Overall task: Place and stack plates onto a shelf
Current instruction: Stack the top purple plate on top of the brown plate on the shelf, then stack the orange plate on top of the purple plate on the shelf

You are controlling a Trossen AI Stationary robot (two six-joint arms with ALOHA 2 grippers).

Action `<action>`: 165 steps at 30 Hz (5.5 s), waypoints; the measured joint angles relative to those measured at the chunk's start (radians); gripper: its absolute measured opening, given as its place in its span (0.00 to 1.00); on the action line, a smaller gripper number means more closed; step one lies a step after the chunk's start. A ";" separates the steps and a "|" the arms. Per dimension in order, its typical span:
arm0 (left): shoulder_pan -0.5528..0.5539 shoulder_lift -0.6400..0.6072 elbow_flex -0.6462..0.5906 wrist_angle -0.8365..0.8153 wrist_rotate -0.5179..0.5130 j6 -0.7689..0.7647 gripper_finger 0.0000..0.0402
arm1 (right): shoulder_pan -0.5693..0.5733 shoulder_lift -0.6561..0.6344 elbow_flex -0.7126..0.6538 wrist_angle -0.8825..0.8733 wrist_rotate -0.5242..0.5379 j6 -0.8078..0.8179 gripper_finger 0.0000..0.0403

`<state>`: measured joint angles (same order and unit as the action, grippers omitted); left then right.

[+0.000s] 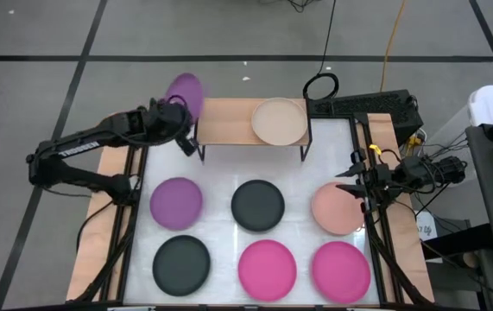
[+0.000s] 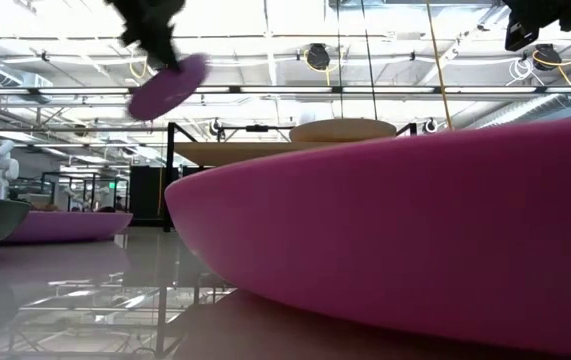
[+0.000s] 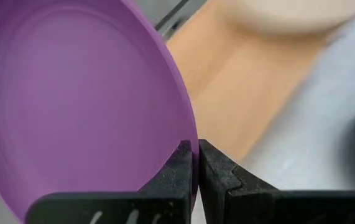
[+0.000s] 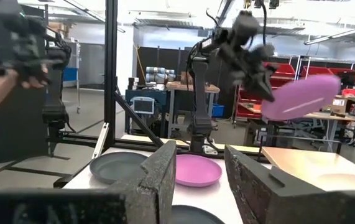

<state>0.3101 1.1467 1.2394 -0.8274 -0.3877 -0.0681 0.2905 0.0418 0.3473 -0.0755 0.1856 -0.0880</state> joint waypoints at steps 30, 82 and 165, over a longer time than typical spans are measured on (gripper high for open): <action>-0.145 0.763 0.624 0.180 0.172 0.524 0.03 | 0.000 0.000 0.000 0.012 -0.003 -0.006 0.30; -0.159 0.652 0.613 0.205 0.194 0.485 0.35 | 0.000 0.003 0.001 0.009 -0.004 0.005 0.30; -0.428 0.106 -0.598 1.580 0.151 0.195 0.25 | 0.093 1.186 0.392 -0.673 -0.061 0.650 0.30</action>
<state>-0.1177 1.2526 0.6411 0.7527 -0.2371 0.1270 0.3831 1.2276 0.7395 -0.7483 0.1246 0.5621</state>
